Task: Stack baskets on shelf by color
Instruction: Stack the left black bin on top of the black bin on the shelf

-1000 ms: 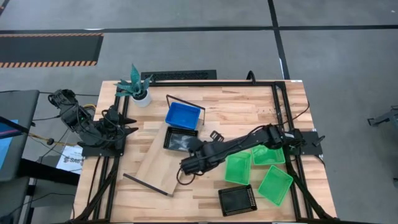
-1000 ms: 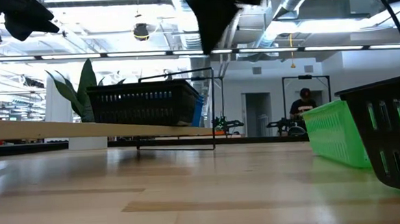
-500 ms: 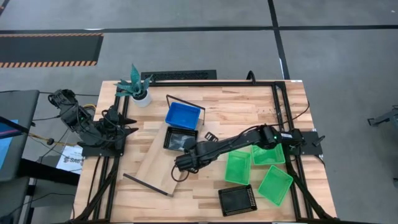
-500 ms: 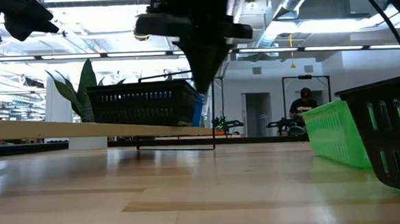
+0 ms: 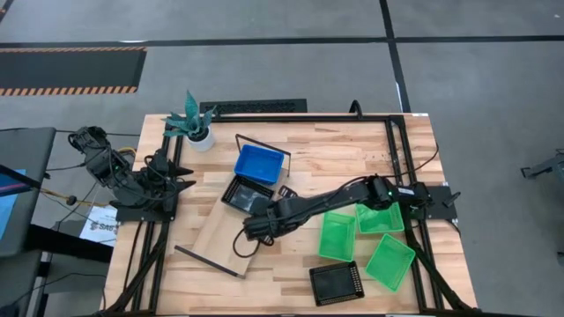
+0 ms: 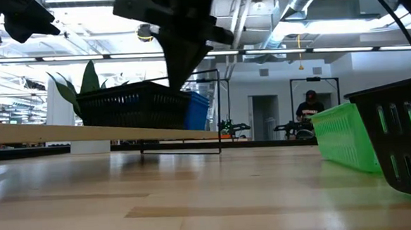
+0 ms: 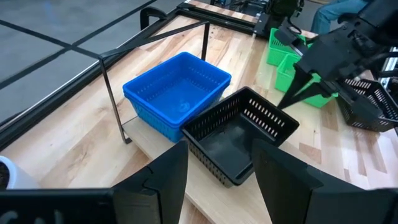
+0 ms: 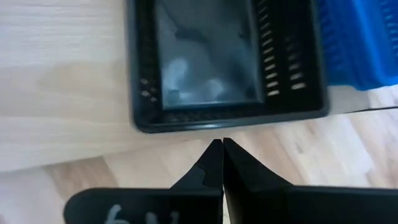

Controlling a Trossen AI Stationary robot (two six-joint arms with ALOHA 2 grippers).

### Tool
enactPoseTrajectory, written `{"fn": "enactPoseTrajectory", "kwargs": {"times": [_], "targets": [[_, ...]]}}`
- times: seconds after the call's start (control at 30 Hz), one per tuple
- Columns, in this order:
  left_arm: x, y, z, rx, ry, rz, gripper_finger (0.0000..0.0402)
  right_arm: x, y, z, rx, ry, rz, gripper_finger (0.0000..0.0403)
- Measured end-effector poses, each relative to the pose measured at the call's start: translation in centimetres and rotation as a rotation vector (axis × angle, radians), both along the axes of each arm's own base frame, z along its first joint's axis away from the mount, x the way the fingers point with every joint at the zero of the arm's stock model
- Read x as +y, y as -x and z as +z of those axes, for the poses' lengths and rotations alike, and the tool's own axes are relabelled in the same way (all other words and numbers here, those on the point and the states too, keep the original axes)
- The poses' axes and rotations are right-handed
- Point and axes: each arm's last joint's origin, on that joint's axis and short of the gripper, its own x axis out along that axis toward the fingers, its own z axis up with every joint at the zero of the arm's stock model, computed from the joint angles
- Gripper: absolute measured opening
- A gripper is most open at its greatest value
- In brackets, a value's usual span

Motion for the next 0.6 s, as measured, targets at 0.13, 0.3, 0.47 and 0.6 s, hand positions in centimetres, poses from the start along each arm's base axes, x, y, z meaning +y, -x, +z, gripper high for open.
{"fn": "enactPoseTrajectory", "kwargs": {"times": [0.13,0.3,0.47,0.6], "targets": [[0.0,0.0,0.0,0.0,0.0,0.001,0.0169,-0.5,-0.1,0.0,0.01,0.022,0.005,0.0017],[0.0,0.0,0.0,0.0,0.001,0.001,0.0169,-1.4,-0.3,0.0,0.017,0.035,0.012,0.0016],[0.0,0.0,0.0,-0.001,0.001,0.001,0.0169,-2.2,-0.4,0.0,0.025,0.038,-0.003,0.0019],[0.0,0.0,0.0,-0.001,0.001,0.001,0.0169,-2.3,-0.1,0.0,0.057,0.049,0.005,0.0018]]}}
